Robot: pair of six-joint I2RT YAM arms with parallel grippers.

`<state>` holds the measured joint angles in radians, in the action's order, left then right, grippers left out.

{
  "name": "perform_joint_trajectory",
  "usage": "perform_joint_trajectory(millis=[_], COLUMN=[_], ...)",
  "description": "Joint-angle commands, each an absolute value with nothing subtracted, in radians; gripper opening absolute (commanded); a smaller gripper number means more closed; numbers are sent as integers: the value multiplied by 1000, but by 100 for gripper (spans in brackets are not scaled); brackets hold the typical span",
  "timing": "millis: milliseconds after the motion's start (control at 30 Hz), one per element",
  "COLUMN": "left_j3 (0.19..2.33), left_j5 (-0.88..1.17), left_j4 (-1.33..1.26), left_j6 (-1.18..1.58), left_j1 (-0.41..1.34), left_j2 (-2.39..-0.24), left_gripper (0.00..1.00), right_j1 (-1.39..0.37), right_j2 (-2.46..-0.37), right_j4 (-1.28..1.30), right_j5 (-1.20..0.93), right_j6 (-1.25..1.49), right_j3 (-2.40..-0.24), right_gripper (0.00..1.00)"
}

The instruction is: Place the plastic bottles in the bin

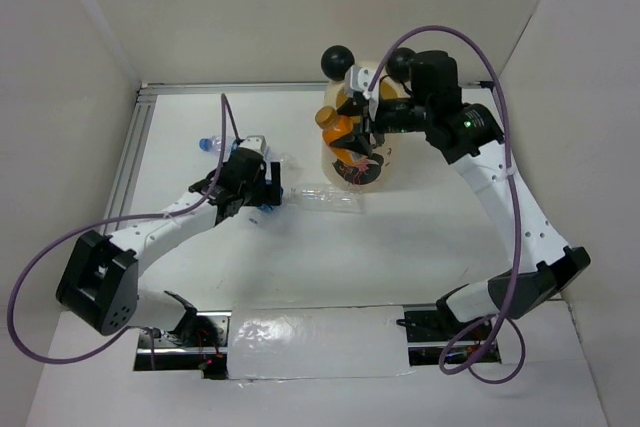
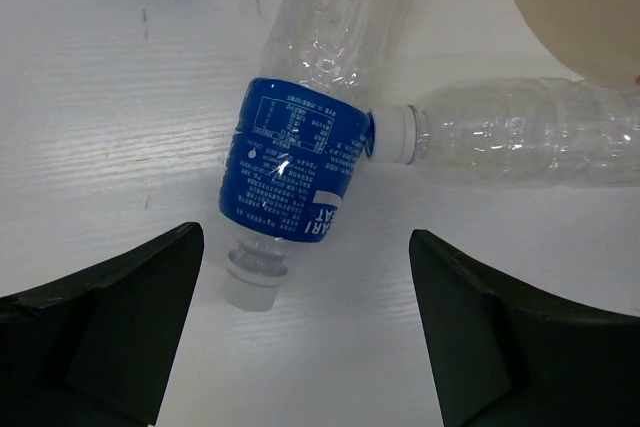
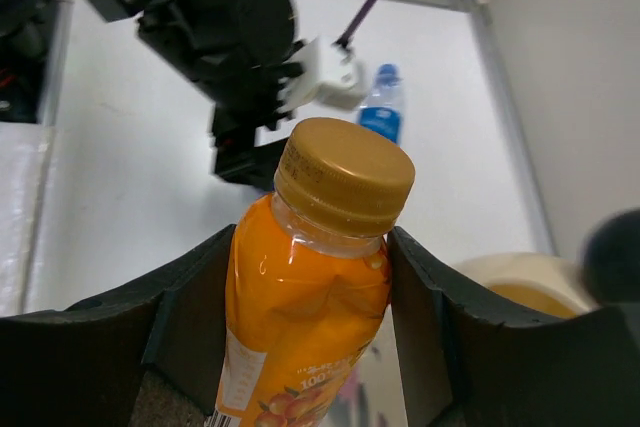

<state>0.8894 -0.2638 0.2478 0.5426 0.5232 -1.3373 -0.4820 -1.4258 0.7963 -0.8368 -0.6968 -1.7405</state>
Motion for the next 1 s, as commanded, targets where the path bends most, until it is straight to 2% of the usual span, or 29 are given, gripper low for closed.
perform_joint_trajectory(millis=[0,67,200,333,400,500,567,600,633,667,700,733,967], left_j3=[850,839,828,828,828,828,828,828,837,848,848,860,930], left_j5=[-141,-141,-161,-204,-218,-241,-255,-270,-279,-291,-291,-317,-324], left_j4=[120,83,32,20,11,11,11,11,2,11,11,20,67], left_j6=[381,361,348,339,339,339,339,339,339,339,339,339,357], left_j1=[503,503,503,503,503,494,494,494,503,503,503,515,515], left_j2=[-1403,-1425,-1448,-1492,-1503,-1522,-1534,-1534,-1534,-1534,-1534,-1534,-1635], left_gripper=[96,95,94,94,94,94,93,93,93,93,93,93,93], right_j1=[-401,-350,-269,-223,-213,-213,-213,-213,-213,-213,-213,-213,-202], right_j2=[-1414,-1436,-1445,-1491,-1526,-1546,-1546,-1546,-1546,-1546,-1546,-1537,-1415], right_j4=[551,517,269,204,195,170,161,161,161,173,173,184,193], right_j5=[-877,-920,-919,-899,-899,-873,-859,-859,-859,-850,-850,-850,-922], right_j6=[-703,-730,-661,-670,-670,-670,-670,-670,-670,-679,-680,-680,-540], right_j3=[-1692,-1671,-1554,-1529,-1542,-1542,-1542,-1542,-1542,-1542,-1533,-1532,-1532], right_gripper=[9,12,15,15,21,49,58,70,76,91,91,100,100])
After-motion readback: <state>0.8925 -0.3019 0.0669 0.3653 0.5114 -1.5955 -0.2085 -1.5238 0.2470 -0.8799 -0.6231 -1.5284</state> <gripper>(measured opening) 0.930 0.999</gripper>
